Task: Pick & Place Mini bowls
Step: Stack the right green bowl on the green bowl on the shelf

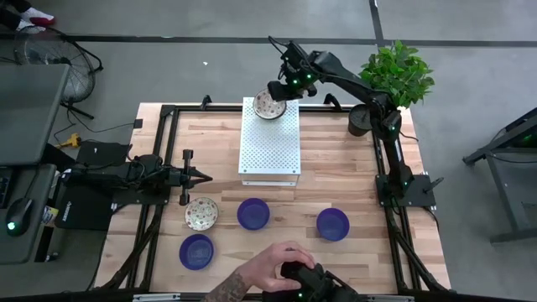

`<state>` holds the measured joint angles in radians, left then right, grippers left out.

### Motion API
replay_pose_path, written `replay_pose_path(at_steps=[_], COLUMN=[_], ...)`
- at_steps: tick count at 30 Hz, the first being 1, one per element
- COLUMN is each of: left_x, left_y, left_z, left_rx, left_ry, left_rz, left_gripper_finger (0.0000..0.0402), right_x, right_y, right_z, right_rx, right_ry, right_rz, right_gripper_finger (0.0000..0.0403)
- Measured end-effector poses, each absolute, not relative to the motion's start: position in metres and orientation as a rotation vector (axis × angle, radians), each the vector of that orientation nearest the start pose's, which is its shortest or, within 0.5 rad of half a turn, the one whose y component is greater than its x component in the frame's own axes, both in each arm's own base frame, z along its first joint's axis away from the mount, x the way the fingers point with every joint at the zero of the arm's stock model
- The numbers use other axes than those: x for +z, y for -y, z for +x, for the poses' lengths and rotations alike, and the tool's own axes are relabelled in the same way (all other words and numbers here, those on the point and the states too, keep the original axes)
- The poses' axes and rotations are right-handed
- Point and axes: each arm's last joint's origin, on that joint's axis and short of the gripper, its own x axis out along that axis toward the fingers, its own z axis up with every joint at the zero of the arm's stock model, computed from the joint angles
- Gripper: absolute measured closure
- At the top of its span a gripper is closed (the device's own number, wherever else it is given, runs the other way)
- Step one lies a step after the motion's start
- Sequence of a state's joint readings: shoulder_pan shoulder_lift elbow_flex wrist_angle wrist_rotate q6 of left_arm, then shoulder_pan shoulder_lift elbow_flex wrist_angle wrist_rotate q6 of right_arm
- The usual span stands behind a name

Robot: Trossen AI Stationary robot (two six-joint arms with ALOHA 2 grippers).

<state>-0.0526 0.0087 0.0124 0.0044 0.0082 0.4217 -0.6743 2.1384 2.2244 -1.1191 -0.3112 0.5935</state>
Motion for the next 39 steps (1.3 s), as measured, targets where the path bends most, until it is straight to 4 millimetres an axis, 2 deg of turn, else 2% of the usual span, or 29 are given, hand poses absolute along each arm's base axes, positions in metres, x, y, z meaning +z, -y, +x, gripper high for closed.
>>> replay_pose_path(at_steps=[16, 22, 27, 31, 35, 39], left_x=[0.168, 0.167, 0.168, 0.167, 0.168, 0.167], left_y=[0.005, 0.005, 0.005, 0.005, 0.005, 0.005], left_z=[0.097, 0.097, 0.097, 0.097, 0.097, 0.097], left_rx=[-0.058, -0.058, -0.058, -0.058, -0.058, -0.058], left_ry=[0.021, 0.021, 0.021, 0.021, 0.021, 0.021], left_rz=[0.421, 0.421, 0.421, 0.421, 0.421, 0.421], left_gripper_finger=[0.0401, 0.0401, 0.0401, 0.0401, 0.0401, 0.0401], right_x=[0.334, 0.35, 0.367, 0.371, 0.375, 0.38], right_y=[0.272, 0.267, 0.258, 0.249, 0.236, 0.224], right_z=[0.353, 0.352, 0.35, 0.352, 0.355, 0.363], right_rx=[-0.603, -0.6, -0.629, -0.61, -0.611, -0.621], right_ry=[-0.79, -0.762, -0.775, -0.79, -0.83, -0.815], right_rz=[1.008, 0.964, 0.87, 0.772, 0.6, 0.488], right_gripper_finger=[0.0263, 0.0263, 0.0263, 0.0263, 0.0263, 0.0277])
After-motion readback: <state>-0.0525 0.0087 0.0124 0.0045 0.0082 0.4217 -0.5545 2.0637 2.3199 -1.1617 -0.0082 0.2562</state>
